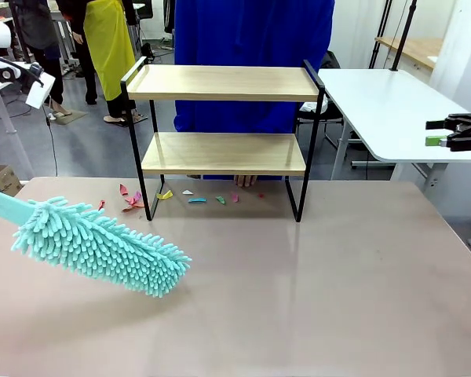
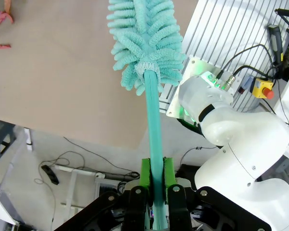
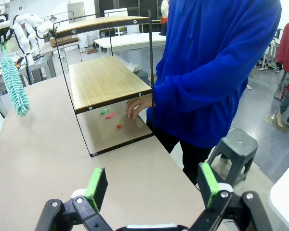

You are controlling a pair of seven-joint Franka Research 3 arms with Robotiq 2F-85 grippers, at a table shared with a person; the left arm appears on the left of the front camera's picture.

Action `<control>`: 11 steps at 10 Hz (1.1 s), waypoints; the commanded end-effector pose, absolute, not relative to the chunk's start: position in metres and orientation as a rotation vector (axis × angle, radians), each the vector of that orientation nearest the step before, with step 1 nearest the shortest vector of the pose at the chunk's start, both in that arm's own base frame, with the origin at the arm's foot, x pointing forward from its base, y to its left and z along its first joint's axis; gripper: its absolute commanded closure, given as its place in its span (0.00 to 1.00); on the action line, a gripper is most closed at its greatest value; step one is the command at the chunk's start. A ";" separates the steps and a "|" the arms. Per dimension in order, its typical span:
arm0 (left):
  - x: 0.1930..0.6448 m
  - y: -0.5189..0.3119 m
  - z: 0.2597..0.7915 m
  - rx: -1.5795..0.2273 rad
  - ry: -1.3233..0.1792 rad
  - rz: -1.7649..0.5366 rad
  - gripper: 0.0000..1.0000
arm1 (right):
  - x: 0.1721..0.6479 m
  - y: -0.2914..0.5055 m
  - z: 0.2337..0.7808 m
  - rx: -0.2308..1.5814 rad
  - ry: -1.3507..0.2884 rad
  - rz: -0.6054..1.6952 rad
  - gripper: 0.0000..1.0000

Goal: Clean the shelf.
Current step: Clean the specific section of the Shelf indicated by the human with the Duster.

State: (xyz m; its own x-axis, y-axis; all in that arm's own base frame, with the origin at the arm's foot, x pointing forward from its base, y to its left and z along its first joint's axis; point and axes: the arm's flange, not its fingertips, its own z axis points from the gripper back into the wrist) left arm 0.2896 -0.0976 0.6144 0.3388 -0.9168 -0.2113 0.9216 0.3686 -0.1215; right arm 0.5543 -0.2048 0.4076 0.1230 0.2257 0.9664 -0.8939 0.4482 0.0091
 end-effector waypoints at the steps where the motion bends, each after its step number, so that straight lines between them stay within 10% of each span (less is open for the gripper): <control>1: 0.288 -0.096 0.614 0.027 0.246 -1.194 0.87 | 0.554 -0.201 0.413 0.707 -1.138 0.920 0.00; 11: 0.290 -0.276 0.581 -0.258 0.012 -0.689 0.87 | 0.554 -0.201 0.413 0.707 -1.138 0.920 0.00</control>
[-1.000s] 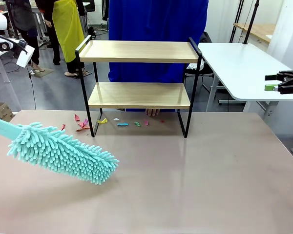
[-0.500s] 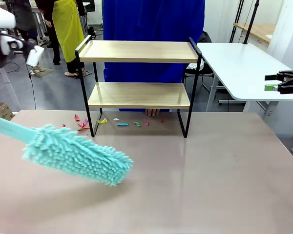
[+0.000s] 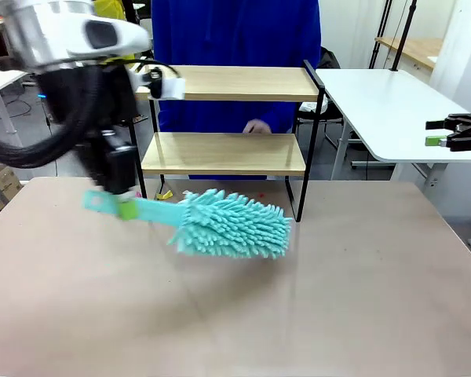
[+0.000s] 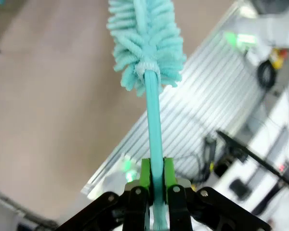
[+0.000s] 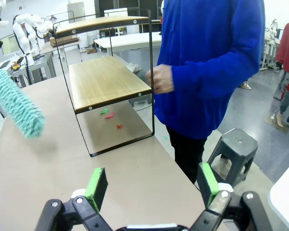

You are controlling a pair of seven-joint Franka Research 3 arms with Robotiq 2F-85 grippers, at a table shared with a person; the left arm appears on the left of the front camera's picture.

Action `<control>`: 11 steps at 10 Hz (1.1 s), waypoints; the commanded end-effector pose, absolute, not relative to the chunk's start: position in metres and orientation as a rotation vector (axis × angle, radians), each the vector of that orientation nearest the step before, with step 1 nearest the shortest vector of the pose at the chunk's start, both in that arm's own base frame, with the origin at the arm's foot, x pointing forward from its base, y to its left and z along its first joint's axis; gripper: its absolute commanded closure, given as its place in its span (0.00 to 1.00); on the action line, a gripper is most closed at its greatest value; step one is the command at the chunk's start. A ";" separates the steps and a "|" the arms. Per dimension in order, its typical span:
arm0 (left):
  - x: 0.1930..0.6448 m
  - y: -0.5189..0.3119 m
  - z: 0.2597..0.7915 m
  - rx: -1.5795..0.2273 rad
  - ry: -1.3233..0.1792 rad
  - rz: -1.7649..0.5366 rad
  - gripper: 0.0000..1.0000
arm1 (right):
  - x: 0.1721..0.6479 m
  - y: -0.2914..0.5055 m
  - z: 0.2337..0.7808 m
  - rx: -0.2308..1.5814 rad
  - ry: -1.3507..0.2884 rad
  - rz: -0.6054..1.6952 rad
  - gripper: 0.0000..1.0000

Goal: Clean the shelf.
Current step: Clean the specific section of the Shelf indicated by the human with the Duster.

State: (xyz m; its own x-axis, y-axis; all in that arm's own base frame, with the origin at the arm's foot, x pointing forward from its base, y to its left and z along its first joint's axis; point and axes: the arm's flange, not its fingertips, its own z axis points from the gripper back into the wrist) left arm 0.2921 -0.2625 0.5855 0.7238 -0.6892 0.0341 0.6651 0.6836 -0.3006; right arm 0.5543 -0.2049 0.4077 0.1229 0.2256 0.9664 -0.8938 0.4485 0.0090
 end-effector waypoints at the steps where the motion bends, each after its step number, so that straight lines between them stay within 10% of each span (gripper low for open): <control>1: 0.289 -0.292 0.571 -0.255 -0.024 -0.601 0.87 | 0.554 -0.201 0.413 0.707 -1.138 0.920 0.00; 11: 0.309 -0.352 0.513 -0.366 -0.040 -0.396 0.87 | 0.554 -0.201 0.413 0.707 -1.138 0.920 0.00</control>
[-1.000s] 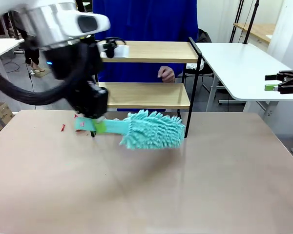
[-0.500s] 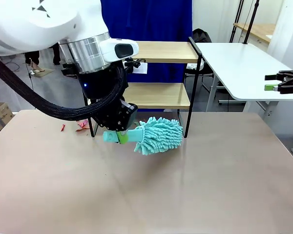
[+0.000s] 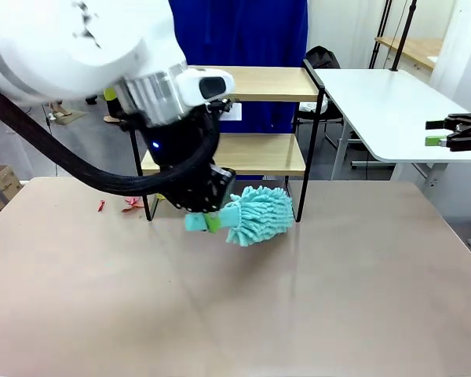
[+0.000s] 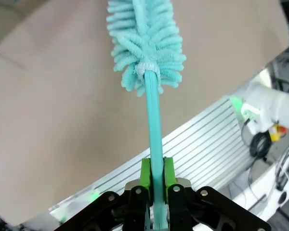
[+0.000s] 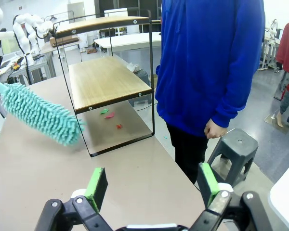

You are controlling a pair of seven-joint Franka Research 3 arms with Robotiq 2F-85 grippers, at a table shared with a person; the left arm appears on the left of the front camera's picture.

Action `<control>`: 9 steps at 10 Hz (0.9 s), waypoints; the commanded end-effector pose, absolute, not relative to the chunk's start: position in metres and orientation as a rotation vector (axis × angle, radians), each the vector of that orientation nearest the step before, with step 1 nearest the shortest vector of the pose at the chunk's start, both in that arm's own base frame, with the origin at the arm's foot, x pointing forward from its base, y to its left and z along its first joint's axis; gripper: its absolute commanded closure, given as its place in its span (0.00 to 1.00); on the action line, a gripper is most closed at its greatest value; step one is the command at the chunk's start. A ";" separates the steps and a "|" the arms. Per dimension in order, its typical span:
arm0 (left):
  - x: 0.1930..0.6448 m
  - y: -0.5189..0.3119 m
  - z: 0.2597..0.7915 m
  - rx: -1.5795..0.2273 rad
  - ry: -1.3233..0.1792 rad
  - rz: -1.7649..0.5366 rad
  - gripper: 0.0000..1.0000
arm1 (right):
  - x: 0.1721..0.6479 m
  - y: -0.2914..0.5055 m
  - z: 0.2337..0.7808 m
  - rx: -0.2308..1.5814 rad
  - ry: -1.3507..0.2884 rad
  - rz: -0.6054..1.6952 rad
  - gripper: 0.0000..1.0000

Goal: Clean the shelf.
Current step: Clean the specific section of the Shelf indicated by the human with the Duster.

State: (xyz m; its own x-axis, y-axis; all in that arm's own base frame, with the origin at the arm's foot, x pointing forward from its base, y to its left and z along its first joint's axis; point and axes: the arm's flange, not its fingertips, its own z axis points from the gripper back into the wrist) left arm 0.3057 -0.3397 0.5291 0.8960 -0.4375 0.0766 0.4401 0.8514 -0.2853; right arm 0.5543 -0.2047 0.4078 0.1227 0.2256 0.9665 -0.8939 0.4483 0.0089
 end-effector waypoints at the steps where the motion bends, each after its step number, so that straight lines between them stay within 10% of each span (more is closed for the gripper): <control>1: 0.318 -0.361 0.498 -0.414 -0.075 -0.342 0.87 | 0.554 -0.201 0.413 0.707 -1.138 0.920 0.00; 9: 0.347 -0.444 0.420 -0.424 -0.385 -0.053 0.87 | 0.554 -0.201 0.413 0.707 -1.138 0.920 0.00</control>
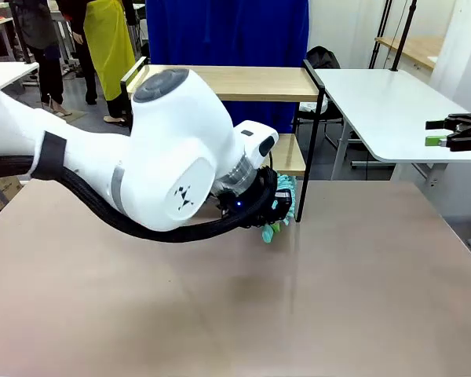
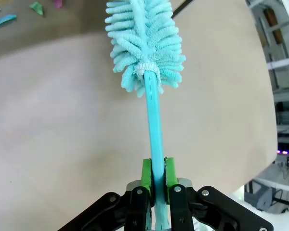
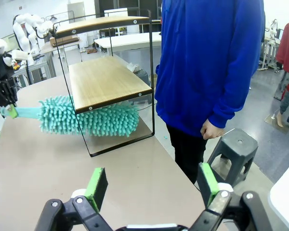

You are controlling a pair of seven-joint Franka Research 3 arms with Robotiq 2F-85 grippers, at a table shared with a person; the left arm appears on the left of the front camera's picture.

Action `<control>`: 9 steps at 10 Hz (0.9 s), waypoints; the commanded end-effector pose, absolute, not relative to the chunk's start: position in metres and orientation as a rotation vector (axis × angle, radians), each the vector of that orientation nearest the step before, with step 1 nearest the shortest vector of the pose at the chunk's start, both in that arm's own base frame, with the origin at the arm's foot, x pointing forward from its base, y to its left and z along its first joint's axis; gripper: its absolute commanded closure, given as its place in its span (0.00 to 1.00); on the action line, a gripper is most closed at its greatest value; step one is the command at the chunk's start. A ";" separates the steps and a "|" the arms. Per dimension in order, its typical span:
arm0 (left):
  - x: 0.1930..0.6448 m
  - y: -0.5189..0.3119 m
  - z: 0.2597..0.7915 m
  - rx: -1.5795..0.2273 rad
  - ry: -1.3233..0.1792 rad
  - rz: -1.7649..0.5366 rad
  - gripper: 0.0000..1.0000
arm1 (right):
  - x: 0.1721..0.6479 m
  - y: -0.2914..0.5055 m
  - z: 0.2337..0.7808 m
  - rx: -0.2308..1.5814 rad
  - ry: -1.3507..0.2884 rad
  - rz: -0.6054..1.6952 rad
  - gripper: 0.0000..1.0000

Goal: Clean the shelf.
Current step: Clean the specific section of the Shelf indicated by the human with the Duster.

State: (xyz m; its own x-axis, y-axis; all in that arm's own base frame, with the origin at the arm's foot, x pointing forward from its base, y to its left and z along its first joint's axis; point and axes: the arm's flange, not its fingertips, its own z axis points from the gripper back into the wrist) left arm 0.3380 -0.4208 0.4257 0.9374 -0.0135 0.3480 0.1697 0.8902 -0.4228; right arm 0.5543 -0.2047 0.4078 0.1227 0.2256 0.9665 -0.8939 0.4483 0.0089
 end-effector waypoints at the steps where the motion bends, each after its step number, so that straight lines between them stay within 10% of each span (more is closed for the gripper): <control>1: 0.353 -0.454 0.407 -0.387 -0.393 -0.026 0.87 | 0.554 -0.201 0.413 0.707 -1.138 0.920 0.00; 9: 0.374 -0.482 0.343 -0.312 -0.376 0.013 0.87 | 0.554 -0.201 0.413 0.707 -1.138 0.920 0.00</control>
State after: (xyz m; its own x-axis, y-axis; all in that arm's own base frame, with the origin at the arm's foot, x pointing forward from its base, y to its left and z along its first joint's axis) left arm 0.3732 -0.4756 0.3478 0.9353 0.0284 0.3528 0.0870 0.9478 -0.3067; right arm 0.5543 -0.2045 0.4079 0.1226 0.2256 0.9665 -0.8940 0.4480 0.0088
